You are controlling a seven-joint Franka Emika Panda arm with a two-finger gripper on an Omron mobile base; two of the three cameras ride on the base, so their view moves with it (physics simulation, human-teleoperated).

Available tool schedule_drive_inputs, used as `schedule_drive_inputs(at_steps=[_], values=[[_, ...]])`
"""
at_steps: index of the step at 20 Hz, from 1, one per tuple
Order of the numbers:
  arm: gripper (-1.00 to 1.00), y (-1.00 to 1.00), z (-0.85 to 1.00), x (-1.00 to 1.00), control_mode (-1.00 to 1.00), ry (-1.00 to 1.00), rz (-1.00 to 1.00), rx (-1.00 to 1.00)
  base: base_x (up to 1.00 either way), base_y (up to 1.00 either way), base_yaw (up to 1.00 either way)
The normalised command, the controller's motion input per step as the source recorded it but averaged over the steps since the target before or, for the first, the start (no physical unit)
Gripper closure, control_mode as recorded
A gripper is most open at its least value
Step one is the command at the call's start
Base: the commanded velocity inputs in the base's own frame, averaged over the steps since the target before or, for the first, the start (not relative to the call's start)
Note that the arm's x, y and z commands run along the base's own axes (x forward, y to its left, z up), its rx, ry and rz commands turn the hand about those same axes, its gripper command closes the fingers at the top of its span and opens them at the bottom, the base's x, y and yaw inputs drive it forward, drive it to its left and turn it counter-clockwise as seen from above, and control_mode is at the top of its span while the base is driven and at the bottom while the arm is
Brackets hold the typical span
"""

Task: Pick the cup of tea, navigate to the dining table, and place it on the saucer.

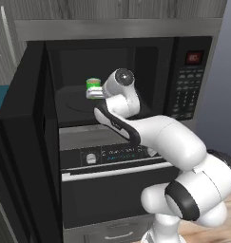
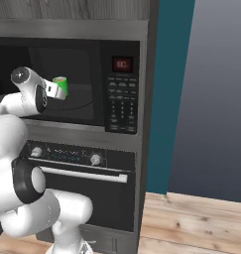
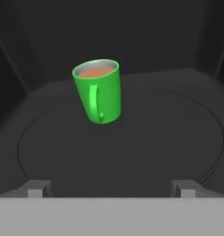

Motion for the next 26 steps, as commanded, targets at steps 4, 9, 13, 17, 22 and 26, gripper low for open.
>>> schedule_drive_inputs(at_steps=[4, 9, 13, 17, 22, 26], values=[[-1.0, 0.0, -0.13, 0.46, -1.0, 0.0, 0.07, 0.0, 0.0, 0.0, 0.0], [-1.0, 0.01, 0.0, 0.53, -1.0, 0.0, 0.04, 0.0, 0.0, 0.0, 0.0], [-1.0, 0.09, 0.04, 0.35, -1.0, 0.0, 0.02, 0.0, 0.0, 0.0, 0.0], [-1.0, 0.16, 0.0, 0.19, -1.0, 0.0, 0.01, 0.0, 0.0, 0.0, 0.0], [-1.0, 0.15, 0.0, 0.01, -1.0, 0.0, 0.0, 0.0, 0.0, 0.0, 0.0], [-1.0, 0.12, 0.0, 0.06, -1.0, 0.0, 0.0, 0.0, 0.0, 0.0, 0.0]])
